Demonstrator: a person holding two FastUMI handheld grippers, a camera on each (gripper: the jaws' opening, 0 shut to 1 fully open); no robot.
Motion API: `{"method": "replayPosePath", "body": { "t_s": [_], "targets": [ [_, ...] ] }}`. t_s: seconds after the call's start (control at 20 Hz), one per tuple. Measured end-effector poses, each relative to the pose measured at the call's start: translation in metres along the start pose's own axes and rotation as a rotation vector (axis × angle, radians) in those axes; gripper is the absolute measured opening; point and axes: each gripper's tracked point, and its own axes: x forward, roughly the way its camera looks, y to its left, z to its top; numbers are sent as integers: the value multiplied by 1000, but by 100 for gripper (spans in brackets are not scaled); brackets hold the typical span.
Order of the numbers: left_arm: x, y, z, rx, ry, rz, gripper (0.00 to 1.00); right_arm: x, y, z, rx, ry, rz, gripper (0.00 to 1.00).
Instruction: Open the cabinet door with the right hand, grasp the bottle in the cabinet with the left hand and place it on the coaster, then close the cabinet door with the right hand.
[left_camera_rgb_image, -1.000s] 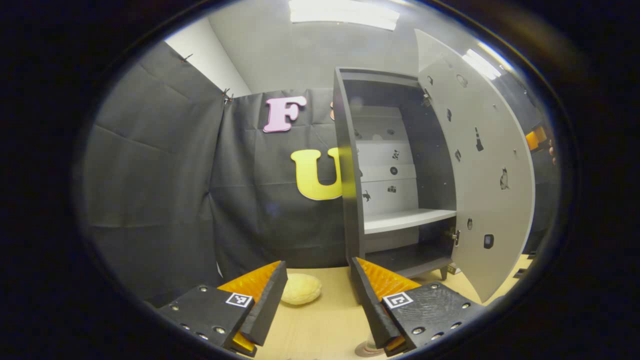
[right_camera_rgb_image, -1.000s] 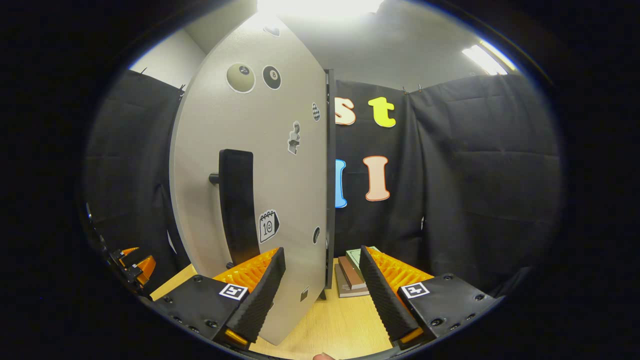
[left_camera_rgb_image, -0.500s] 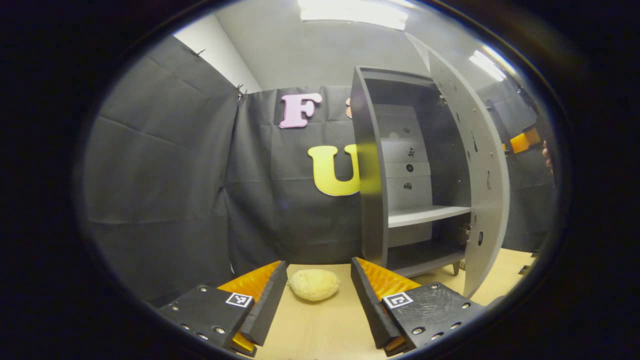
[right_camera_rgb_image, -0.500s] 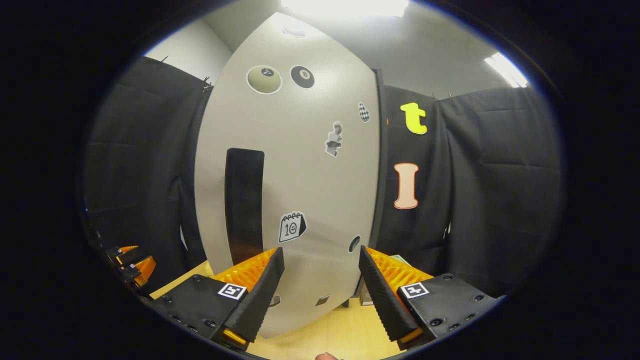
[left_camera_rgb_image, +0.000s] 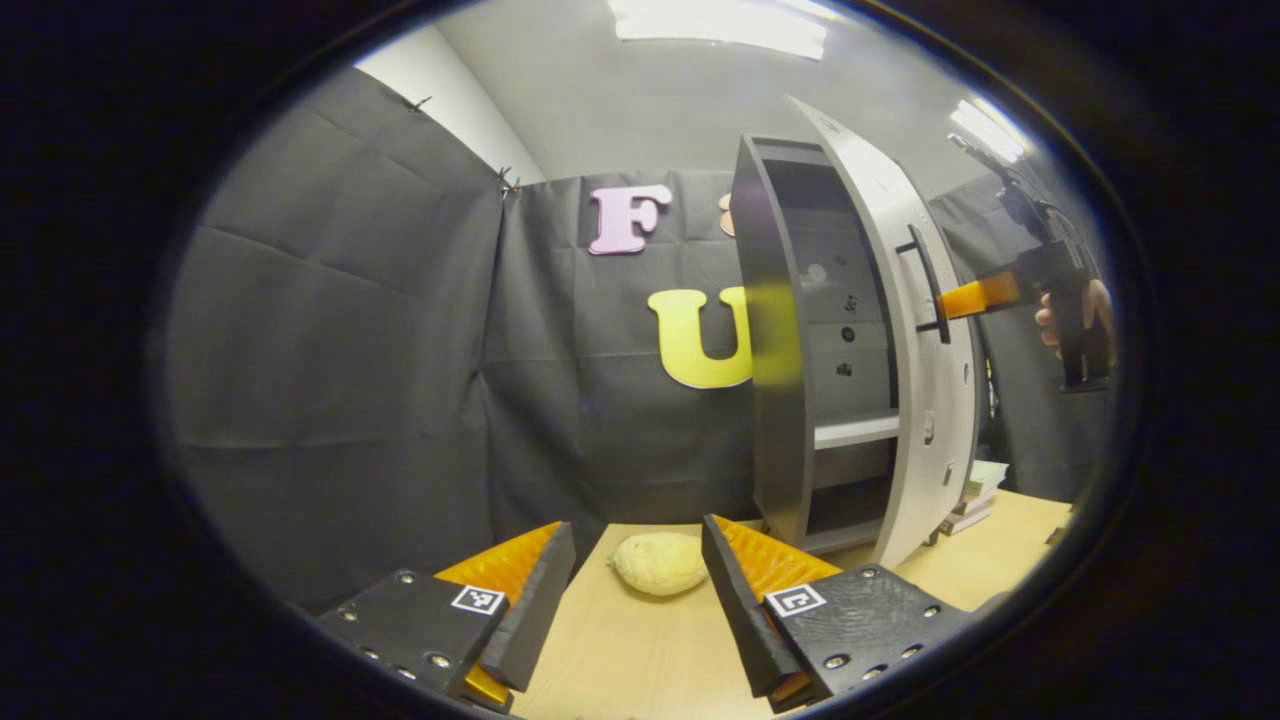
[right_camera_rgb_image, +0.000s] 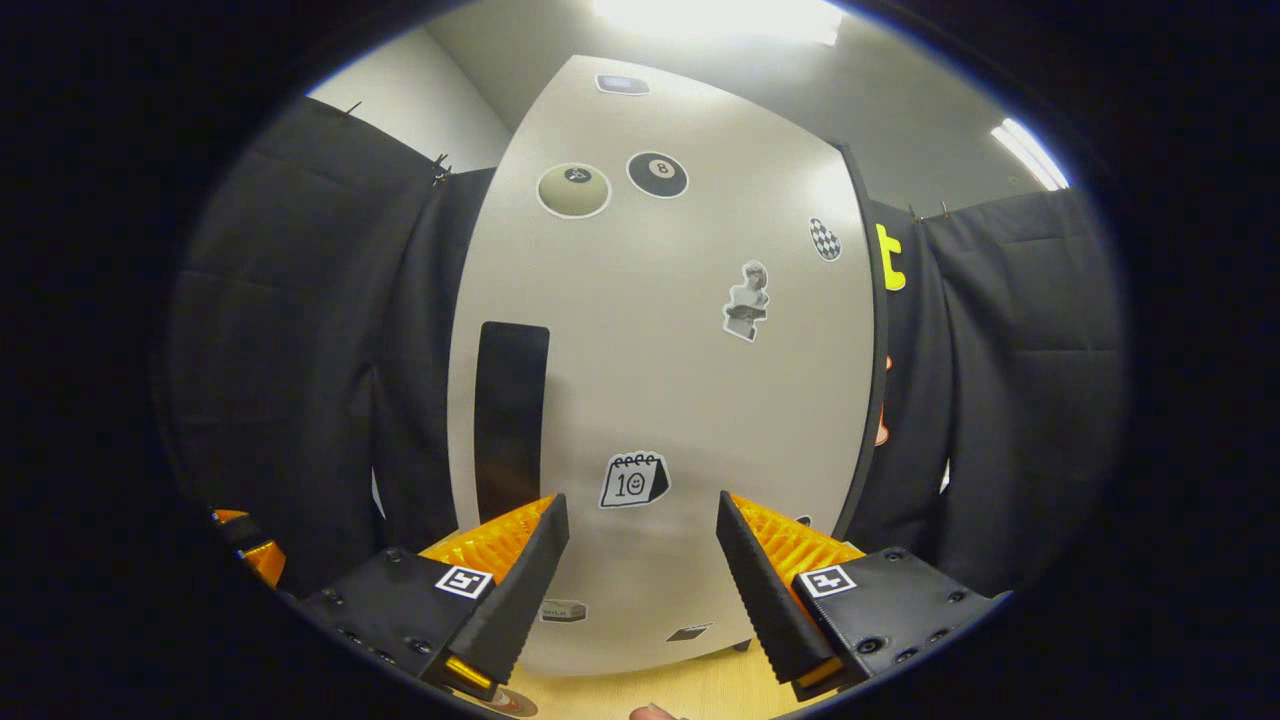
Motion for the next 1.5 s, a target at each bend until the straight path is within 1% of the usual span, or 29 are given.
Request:
{"method": "replayPosePath", "body": {
  "t_s": [0.05, 0.1, 0.15, 0.2, 0.25, 0.3, 0.35, 0.4, 0.45, 0.5, 0.55, 0.6, 0.65, 0.7, 0.75, 0.9, 1.05, 1.25, 1.4, 1.5],
  "targets": [
    [0, 1, 1, -1, -2, 9, 76, 4, 0, 0, 15, 0, 1, 95],
    [0, 4, 2, -1, -7, 21, 77, 5, -1, 1, 27, -2, 2, 95],
    [-2, 6, 5, -1, -12, 29, 77, 9, -3, 2, 34, -1, 0, 92],
    [-8, 11, 9, -2, -12, 37, 76, 13, -5, 2, 39, 1, -3, 95],
    [-12, 16, 11, -4, -5, 42, 76, 16, -4, 2, 45, 0, 0, 95],
    [-18, 20, 8, -8, 4, 45, 76, 17, -4, 1, 53, 3, 4, 92],
    [-21, 20, 9, -17, 7, 43, 79, 18, -5, 2, 54, -2, 4, 95],
    [-22, 18, 11, -28, 5, 42, 79, 19, -4, 1, 51, -3, 3, 92],
    [-22, 16, 13, -37, 3, 41, 77, 19, -4, 2, 52, -5, -1, 95],
    [-22, 14, 14, -42, 4, 43, 77, 19, -4, 1, 52, -4, -4, 92],
    [-23, 12, 15, -42, 6, 48, 77, 17, -5, 2, 57, -8, -2, 92],
    [-23, 10, 17, -39, 7, 56, 79, 15, -4, 5, 67, -24, 4, 96],
    [-24, 7, 20, -34, 9, 64, 76, 12, -7, 7, 76, -37, 8, 96],
    [-24, 3, 20, -26, 20, 75, 79, 9, -12, 9, 81, -47, 4, 92],
    [-23, -3, 20, -20, 35, 81, 76, 3, -18, 11, 85, -56, 7, 93],
    [-18, -27, 29, -24, 52, 86, 77, -29, -44, 15, 80, -78, 29, 94],
    [-15, -59, 41, -25, 48, 70, 77, -62, -76, 16, 76, -97, 26, 96],
    [-11, -102, 65, 3, 13, 42, 76, -104, -126, 12, 77, -108, 4, 96],
    [-10, -138, 78, -2, -3, 27, 77, -126, -163, 2, 51, -102, -28, 96],
    [-13, -164, 83, -8, -4, 13, 77, -142, -185, -7, 46, -96, -35, 96]
  ]
}}
